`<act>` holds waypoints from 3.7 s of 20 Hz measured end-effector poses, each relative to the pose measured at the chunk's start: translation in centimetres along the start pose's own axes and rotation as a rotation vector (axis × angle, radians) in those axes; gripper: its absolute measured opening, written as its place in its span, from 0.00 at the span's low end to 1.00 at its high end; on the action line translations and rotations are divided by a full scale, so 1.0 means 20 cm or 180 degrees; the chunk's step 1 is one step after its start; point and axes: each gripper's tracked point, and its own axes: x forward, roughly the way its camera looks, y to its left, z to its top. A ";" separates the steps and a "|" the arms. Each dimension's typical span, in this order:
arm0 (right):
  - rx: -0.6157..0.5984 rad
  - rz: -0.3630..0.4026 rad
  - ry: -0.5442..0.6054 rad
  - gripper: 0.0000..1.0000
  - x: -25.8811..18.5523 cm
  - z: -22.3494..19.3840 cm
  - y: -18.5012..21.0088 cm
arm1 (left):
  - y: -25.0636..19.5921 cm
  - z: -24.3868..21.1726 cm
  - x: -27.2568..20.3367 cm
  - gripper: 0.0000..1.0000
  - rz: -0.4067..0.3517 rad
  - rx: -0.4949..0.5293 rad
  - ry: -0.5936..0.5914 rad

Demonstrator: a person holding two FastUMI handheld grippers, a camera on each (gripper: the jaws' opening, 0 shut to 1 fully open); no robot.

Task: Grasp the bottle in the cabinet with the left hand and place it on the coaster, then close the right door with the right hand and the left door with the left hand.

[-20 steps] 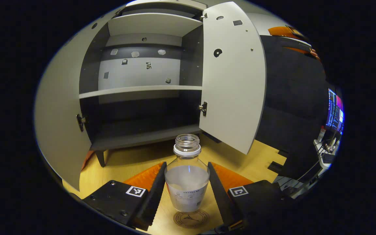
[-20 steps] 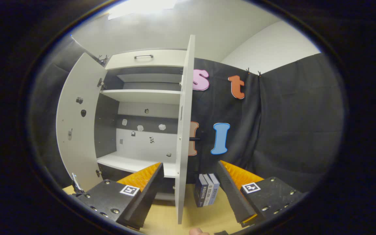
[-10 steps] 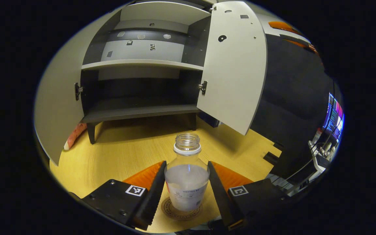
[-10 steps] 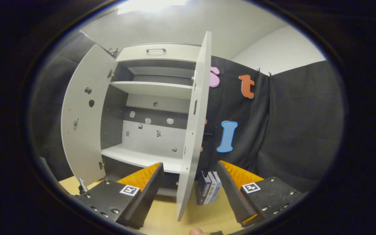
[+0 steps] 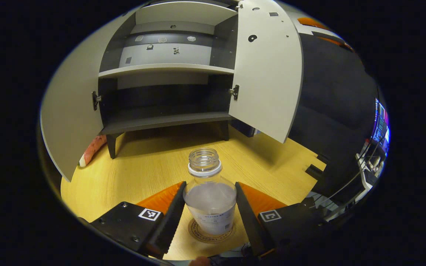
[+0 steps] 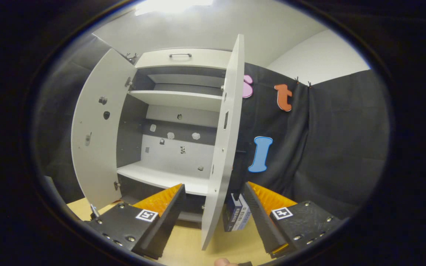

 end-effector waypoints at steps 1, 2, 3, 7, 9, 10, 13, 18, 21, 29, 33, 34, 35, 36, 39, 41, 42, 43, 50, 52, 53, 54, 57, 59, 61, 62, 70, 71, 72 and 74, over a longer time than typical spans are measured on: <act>-0.0002 0.0008 0.0007 0.96 -0.01 -0.01 0.01 | -0.01 0.00 0.00 0.82 -0.0019 0.0024 0.0016; -0.0001 0.0017 0.0011 0.96 -0.01 -0.02 0.02 | -0.02 -0.01 -0.01 0.82 -0.0026 0.0054 0.0043; -0.0002 0.0023 0.0013 0.96 -0.01 -0.02 0.02 | -0.02 0.00 -0.01 0.82 -0.0025 0.0079 0.0055; -0.0018 0.0029 0.0008 0.96 -0.02 -0.02 0.04 | -0.04 -0.01 -0.02 0.86 -0.0044 0.0009 0.0139; -0.0026 0.0012 0.0006 0.96 -0.04 -0.02 0.03 | -0.04 0.03 -0.02 0.87 -0.0032 0.0008 0.0108; -0.0019 0.0008 0.0012 0.96 -0.04 -0.02 0.03 | -0.04 0.04 -0.03 0.86 -0.0021 0.0012 0.0097; 0.0008 -0.0007 0.0018 0.94 -0.04 -0.04 0.03 | -0.04 0.12 -0.05 0.87 -0.0058 0.0015 0.0018; 0.0036 -0.0047 -0.0015 0.96 -0.04 -0.03 0.01 | -0.06 0.26 -0.11 0.86 -0.0083 0.0076 -0.0138; 0.0059 -0.0078 -0.0022 0.93 -0.04 -0.04 -0.01 | -0.07 0.37 -0.14 0.86 -0.0063 0.0117 -0.0242; 0.0128 -0.0258 -0.0061 0.93 0.00 -0.04 -0.15 | -0.03 0.87 -0.21 0.86 0.0172 0.0088 -0.0710; 0.0160 -0.0389 -0.0078 0.96 0.03 -0.04 -0.24 | 0.04 1.14 -0.27 0.86 0.0429 0.0054 -0.0969; 0.0151 -0.0425 -0.0079 0.93 0.04 -0.04 -0.26 | 0.06 1.20 -0.29 0.86 0.0491 0.0051 -0.1021; 0.0135 -0.0456 -0.0075 0.93 0.05 -0.05 -0.28 | 0.08 1.24 -0.31 0.88 0.0568 0.0041 -0.1051; 0.0116 -0.0481 -0.0074 0.96 0.07 -0.05 -0.30 | 0.09 1.27 -0.33 1.00 0.0623 0.0031 -0.1079; 0.0074 -0.0565 -0.0111 0.96 0.12 -0.04 -0.36 | 0.15 1.35 -0.40 1.00 0.0777 -0.0020 -0.1147; 0.0057 -0.0632 -0.0134 0.96 0.15 -0.04 -0.39 | 0.20 1.37 -0.47 1.00 0.0902 -0.0045 -0.1198; 0.0061 -0.0659 -0.0137 0.96 0.17 -0.04 -0.40 | 0.23 1.38 -0.50 1.00 0.0961 -0.0049 -0.1217; 0.0073 -0.0678 -0.0140 0.93 0.19 -0.05 -0.41 | 0.26 1.38 -0.52 1.00 0.1020 -0.0057 -0.1221; 0.0169 -0.0687 -0.0096 0.96 0.27 -0.08 -0.42 | 0.43 1.28 -0.67 1.00 0.1401 -0.0152 -0.1164; 0.0208 -0.0670 -0.0090 0.93 0.29 -0.07 -0.43 | 0.47 1.25 -0.70 1.00 0.1458 -0.0199 -0.1142; 0.0248 -0.0648 -0.0081 0.96 0.30 -0.08 -0.43 | 0.49 1.22 -0.72 1.00 0.1491 -0.0223 -0.1126; 0.0270 -0.0614 -0.0073 0.96 0.30 -0.08 -0.41 | 0.51 1.20 -0.73 1.00 0.1522 -0.0244 -0.1105; 0.0251 -0.0527 -0.0081 0.96 0.31 -0.07 -0.38 | 0.56 1.15 -0.78 1.00 0.1622 -0.0290 -0.1061; 0.0245 -0.0450 -0.0083 0.96 0.31 -0.06 -0.34 | 0.57 1.13 -0.81 1.00 0.1641 -0.0313 -0.1073; 0.0277 -0.0317 -0.0084 0.96 0.33 -0.07 -0.26 | 0.58 1.11 -0.82 0.99 0.1639 -0.0364 -0.1062; 0.0286 -0.0242 -0.0084 0.96 0.34 -0.06 -0.20 | 0.58 1.09 -0.83 0.98 0.1643 -0.0392 -0.1045; 0.0090 0.0182 -0.0143 0.99 0.43 0.01 0.16 | 0.67 1.10 -0.86 0.97 0.1757 -0.0382 -0.1078; 0.0102 0.0224 -0.0140 0.96 0.45 0.00 0.20 | 0.69 1.09 -0.88 0.97 0.1802 -0.0379 -0.1073; 0.0115 0.0258 -0.0139 0.96 0.47 0.00 0.23 | 0.71 1.08 -0.89 0.97 0.1837 -0.0384 -0.1066; 0.0140 0.0358 -0.0139 0.96 0.49 0.01 0.31 | 0.74 1.05 -0.93 0.97 0.1906 -0.0418 -0.1051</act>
